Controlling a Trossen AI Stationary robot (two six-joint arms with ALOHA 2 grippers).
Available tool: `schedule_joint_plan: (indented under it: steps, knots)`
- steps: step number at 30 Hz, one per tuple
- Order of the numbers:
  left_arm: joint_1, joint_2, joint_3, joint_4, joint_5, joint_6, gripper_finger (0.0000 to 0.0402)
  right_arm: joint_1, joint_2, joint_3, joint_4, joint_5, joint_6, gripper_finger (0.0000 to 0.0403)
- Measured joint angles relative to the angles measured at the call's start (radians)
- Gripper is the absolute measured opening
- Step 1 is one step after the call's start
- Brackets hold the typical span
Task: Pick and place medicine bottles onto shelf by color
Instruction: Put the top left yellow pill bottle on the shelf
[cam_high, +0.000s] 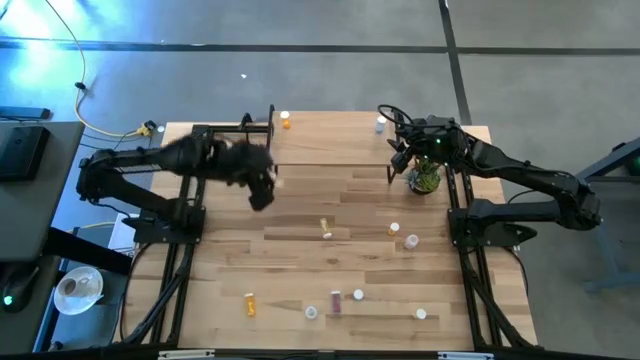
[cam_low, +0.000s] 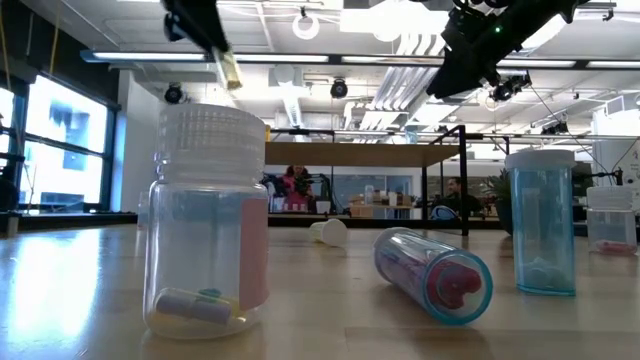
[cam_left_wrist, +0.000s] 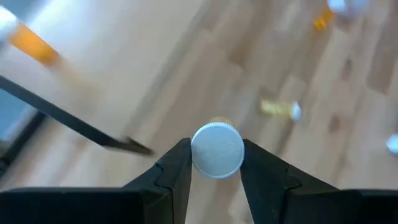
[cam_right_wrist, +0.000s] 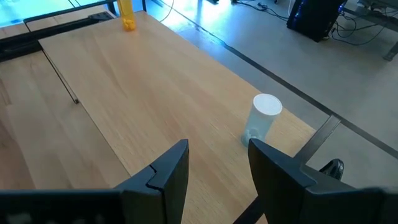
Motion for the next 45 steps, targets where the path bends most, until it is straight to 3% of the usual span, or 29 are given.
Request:
schedule_joint_plan:
  steps: [6, 13, 24, 30, 45]
  knots:
    - [0.194, 0.059, 0.153, 0.002, 0.000, 0.124, 0.0113, 0.000, 0.000, 0.000, 0.000, 0.000, 0.001, 0.0155]
    - [0.363, 0.228, 0.376, -0.001, 0.063, 0.207, 0.0113, 0.000, 0.000, 0.000, 0.000, 0.000, -0.001, 0.0155]
    - [0.445, 0.525, 0.683, -0.106, 0.077, 0.256, 0.0113, 0.000, 0.000, 0.000, -0.001, 0.000, -0.002, 0.0155]
    - [0.434, 0.614, 0.742, -0.121, 0.077, 0.259, 0.0113, 0.000, 0.000, 0.000, -0.002, 0.000, -0.002, 0.0155]
    - [0.424, 0.724, 0.744, -0.136, 0.064, 0.301, 0.0113, 0.000, 0.000, 0.000, -0.041, 0.000, 0.006, 0.0155]
